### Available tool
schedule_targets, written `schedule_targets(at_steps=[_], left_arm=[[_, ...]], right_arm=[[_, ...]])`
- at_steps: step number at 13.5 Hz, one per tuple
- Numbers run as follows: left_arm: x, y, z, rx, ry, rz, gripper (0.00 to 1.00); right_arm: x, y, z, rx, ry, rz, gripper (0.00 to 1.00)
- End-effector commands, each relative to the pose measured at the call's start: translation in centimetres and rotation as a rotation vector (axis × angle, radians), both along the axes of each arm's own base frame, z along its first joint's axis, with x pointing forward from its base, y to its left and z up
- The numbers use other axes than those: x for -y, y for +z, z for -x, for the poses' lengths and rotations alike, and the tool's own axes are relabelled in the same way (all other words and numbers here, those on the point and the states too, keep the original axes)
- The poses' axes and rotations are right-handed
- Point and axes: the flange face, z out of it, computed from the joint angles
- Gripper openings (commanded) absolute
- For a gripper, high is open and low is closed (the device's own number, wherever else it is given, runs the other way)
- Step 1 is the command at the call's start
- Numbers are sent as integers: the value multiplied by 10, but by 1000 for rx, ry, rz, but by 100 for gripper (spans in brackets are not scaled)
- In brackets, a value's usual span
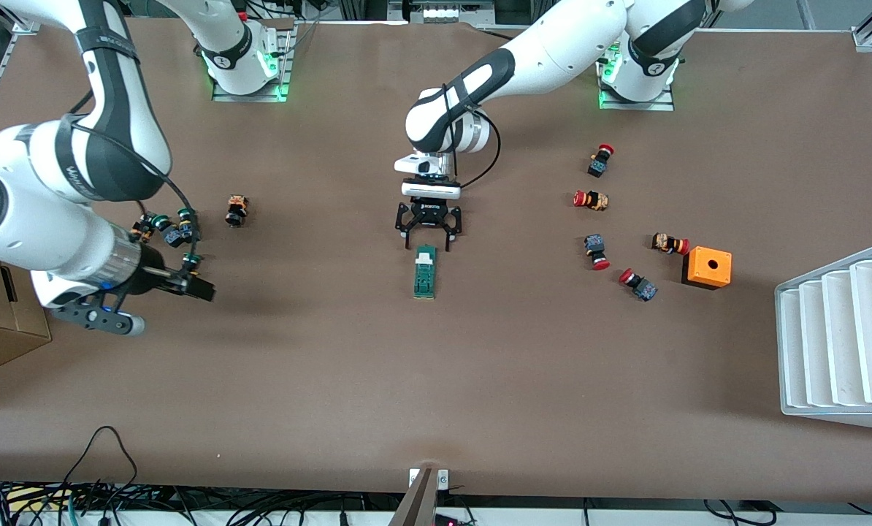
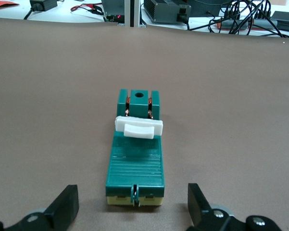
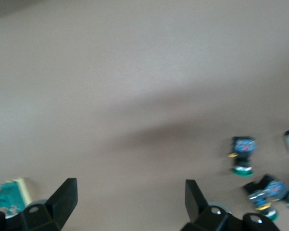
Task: Close load switch with both arms
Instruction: 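Grip the switch base with the left gripper while the right gripper approaches, then grasp the white switch handle with the right gripper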
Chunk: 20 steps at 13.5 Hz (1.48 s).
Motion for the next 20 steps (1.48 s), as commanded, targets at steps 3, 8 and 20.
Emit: schedule_targets(at_steps=[3, 8, 20], left_arm=[[5, -2, -5, 30, 2, 23, 69], [11, -1, 3, 29, -2, 41, 39], [12, -1, 5, 29, -3, 42, 40]], right_arm=[[-42, -1, 3, -32, -299, -85, 99], [-102, -20, 9, -88, -562, -129, 98], [-275, -100, 64, -145, -857, -127, 81]])
